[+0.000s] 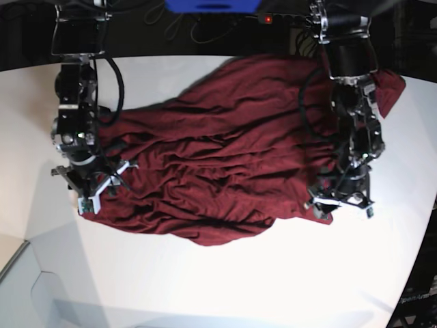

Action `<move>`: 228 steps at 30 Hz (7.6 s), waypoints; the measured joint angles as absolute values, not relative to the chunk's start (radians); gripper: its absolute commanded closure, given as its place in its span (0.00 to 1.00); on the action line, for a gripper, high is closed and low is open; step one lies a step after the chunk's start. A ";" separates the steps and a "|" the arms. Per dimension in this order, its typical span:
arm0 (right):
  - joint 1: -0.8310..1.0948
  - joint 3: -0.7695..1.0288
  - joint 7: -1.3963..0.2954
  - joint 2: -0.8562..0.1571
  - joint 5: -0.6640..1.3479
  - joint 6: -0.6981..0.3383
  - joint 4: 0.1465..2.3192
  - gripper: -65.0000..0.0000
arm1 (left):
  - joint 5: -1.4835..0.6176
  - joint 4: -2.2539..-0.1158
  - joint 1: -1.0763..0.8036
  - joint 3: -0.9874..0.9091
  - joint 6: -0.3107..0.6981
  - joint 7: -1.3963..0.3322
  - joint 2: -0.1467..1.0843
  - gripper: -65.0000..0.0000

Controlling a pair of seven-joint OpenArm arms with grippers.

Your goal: Layout the t-shirt on the table in an organized manner, then fold the t-shirt properly

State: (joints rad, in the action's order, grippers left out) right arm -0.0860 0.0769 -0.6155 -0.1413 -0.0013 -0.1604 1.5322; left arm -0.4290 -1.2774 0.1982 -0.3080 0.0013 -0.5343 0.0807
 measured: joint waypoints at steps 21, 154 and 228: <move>-0.074 0.077 -0.615 -0.147 0.000 -0.161 1.527 0.58 | -0.425 -0.886 0.420 -0.310 -0.007 -0.360 0.099 0.48; -0.049 0.078 -0.614 -0.158 0.000 -0.161 1.527 0.58 | -0.273 -0.870 0.412 -0.306 -0.006 -0.166 0.121 1.00; -0.052 0.078 -0.609 -0.154 -0.001 -0.161 1.527 0.58 | 0.112 -1.595 -0.224 -0.018 0.006 -0.371 0.041 0.57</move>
